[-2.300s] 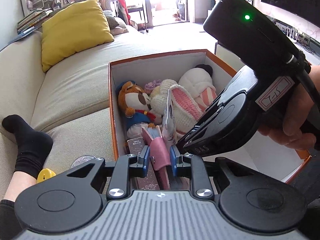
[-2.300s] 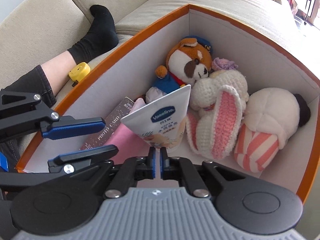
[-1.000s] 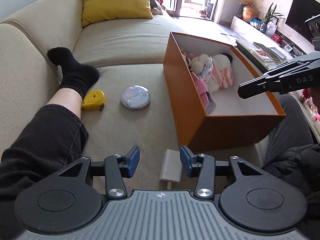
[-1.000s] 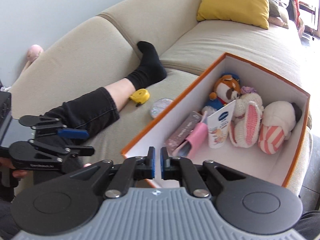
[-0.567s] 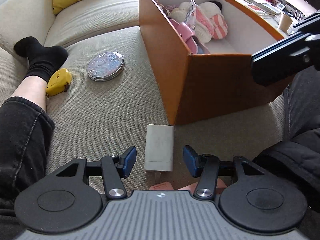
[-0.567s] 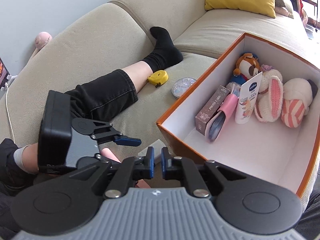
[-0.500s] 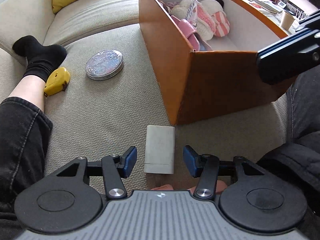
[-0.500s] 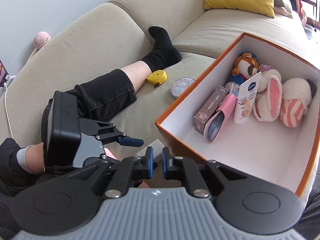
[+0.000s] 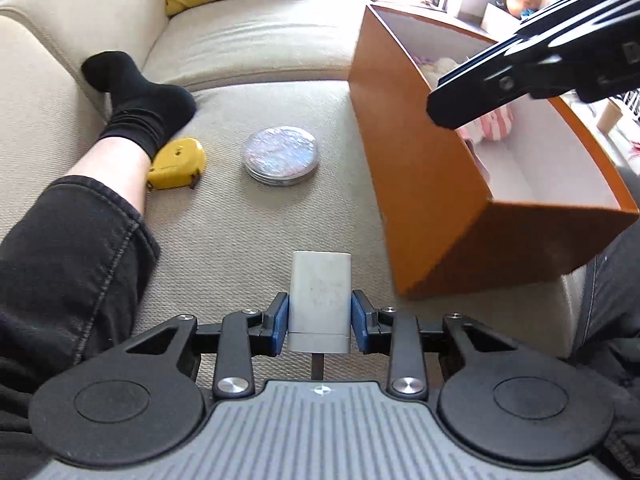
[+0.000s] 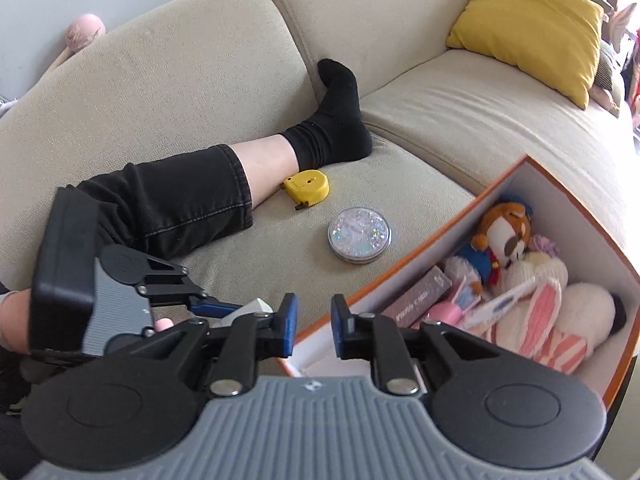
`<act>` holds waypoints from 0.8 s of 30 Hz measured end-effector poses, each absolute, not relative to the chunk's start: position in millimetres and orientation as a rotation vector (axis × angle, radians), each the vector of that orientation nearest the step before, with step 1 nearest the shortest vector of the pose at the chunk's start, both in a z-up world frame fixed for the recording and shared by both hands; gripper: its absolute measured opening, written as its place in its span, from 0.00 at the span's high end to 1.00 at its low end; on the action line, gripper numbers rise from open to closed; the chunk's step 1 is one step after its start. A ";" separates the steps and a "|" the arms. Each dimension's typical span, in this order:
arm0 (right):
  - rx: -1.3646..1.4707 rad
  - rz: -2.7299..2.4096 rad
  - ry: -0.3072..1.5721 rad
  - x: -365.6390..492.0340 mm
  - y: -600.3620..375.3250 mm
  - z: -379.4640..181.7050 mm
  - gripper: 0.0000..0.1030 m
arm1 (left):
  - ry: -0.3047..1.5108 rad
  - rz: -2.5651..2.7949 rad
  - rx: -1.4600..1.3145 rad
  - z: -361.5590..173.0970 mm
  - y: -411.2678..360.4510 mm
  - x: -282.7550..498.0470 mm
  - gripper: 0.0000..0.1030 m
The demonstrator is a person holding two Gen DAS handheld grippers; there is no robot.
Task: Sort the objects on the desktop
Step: 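Grasp the yellow tape measure with the right tool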
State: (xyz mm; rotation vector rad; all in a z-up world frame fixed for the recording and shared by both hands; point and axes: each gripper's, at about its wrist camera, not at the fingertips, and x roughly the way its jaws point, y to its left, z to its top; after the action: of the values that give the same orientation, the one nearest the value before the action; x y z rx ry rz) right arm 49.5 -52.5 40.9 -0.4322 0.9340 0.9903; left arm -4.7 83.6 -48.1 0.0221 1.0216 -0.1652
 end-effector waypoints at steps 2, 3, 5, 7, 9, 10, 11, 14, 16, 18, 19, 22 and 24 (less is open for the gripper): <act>-0.480 1.014 0.945 64.7 -26.5 36.6 0.68 | 0.998 -0.124 -0.002 -39.4 98.1 -3.8 0.64; -0.503 1.021 0.949 71.5 -13.1 33.7 0.65 | 0.987 -0.105 -0.009 -35.9 104.5 -3.6 0.64; -0.570 1.047 0.962 83.9 18.2 24.0 0.59 | 0.963 -0.067 -0.021 -29.0 116.4 -0.8 0.64; -0.647 1.085 0.968 93.4 49.8 10.2 0.50 | 0.953 -0.032 -0.036 -25.6 129.8 2.4 0.64; -0.719 1.110 0.980 103.1 80.0 -6.2 0.48 | 0.959 -0.007 -0.050 -24.6 142.5 11.5 0.64; -0.743 1.115 0.986 108.1 92.2 -13.6 0.47 | 0.957 -0.002 -0.057 -24.7 147.6 12.7 0.64; -0.773 1.122 0.991 112.9 105.0 -21.6 0.47 | 0.956 -0.002 -0.066 -24.4 151.4 13.8 0.64; -0.872 1.137 0.993 125.9 139.9 -42.1 0.45 | 0.952 -0.017 -0.107 -25.0 160.2 15.9 0.64; -0.932 1.143 0.996 131.5 156.9 -54.0 0.42 | 0.949 -0.028 -0.118 -25.6 163.2 16.4 0.64; -0.974 1.154 0.998 134.0 167.3 -63.0 0.33 | 0.949 -0.041 -0.128 -25.7 166.2 19.6 0.64; -0.994 1.156 0.994 134.7 170.7 -66.7 0.31 | 0.949 -0.047 -0.133 -25.6 166.9 20.7 0.64; -1.024 1.154 0.994 138.5 177.7 -75.4 0.31 | 0.950 -0.055 -0.148 -26.6 171.2 22.6 0.64; -1.012 1.162 1.007 143.1 180.4 -77.7 0.31 | 0.950 -0.055 -0.151 -27.5 172.7 23.6 0.64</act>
State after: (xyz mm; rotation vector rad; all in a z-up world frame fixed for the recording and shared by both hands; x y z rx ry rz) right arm 143.1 180.4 -77.7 -1.0122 1.0070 1.1621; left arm 23.6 172.7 -27.5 -0.1511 0.9502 -0.0549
